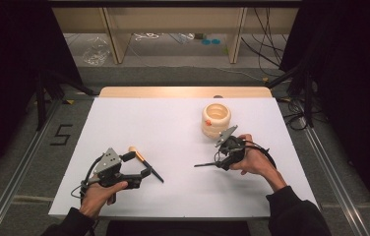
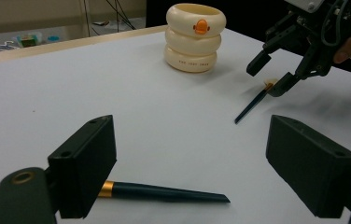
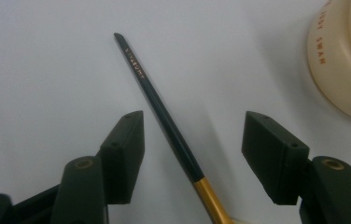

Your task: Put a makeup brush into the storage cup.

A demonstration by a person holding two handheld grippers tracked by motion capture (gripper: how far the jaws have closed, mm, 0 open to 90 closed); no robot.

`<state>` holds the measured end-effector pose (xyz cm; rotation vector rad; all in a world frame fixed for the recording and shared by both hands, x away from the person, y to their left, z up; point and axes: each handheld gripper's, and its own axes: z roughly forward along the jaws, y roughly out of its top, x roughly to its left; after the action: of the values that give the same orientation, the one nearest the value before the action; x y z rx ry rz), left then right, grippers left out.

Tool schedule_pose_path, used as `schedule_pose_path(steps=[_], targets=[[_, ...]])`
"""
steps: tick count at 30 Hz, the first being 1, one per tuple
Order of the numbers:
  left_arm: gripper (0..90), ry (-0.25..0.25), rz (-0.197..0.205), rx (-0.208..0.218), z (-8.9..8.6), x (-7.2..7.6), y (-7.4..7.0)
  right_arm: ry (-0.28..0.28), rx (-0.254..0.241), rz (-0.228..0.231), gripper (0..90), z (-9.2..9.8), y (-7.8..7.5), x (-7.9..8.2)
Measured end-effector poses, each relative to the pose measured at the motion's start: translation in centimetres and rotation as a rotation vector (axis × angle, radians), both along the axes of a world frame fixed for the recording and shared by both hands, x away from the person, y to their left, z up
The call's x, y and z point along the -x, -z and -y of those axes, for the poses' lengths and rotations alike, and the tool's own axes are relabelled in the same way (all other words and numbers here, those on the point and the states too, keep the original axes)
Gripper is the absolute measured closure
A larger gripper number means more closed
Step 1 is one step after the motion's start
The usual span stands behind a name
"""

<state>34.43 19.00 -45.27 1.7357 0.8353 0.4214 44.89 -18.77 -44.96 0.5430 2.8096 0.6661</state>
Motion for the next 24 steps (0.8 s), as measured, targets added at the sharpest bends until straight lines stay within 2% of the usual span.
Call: schedule_pose_path(steps=[6,11,17,24], targets=[[16.0,0.004,0.001,0.004,0.0,-0.1,0.0,-0.042,0.042,-0.042,50.7,-0.3,0.4,0.0],[15.9,-0.002,-0.002,0.002,0.0,0.1,0.0,-0.063,0.078,-0.050,55.9,-0.5,0.4,-0.1],[15.9,0.003,0.001,0.004,0.0,0.0,0.0,-0.090,0.080,-0.058,60.6,-0.9,0.3,-0.3],[15.9,-0.009,-0.013,0.008,0.1,0.1,0.0,-0.102,0.107,-0.095,68.8,-1.2,0.6,-0.9]])
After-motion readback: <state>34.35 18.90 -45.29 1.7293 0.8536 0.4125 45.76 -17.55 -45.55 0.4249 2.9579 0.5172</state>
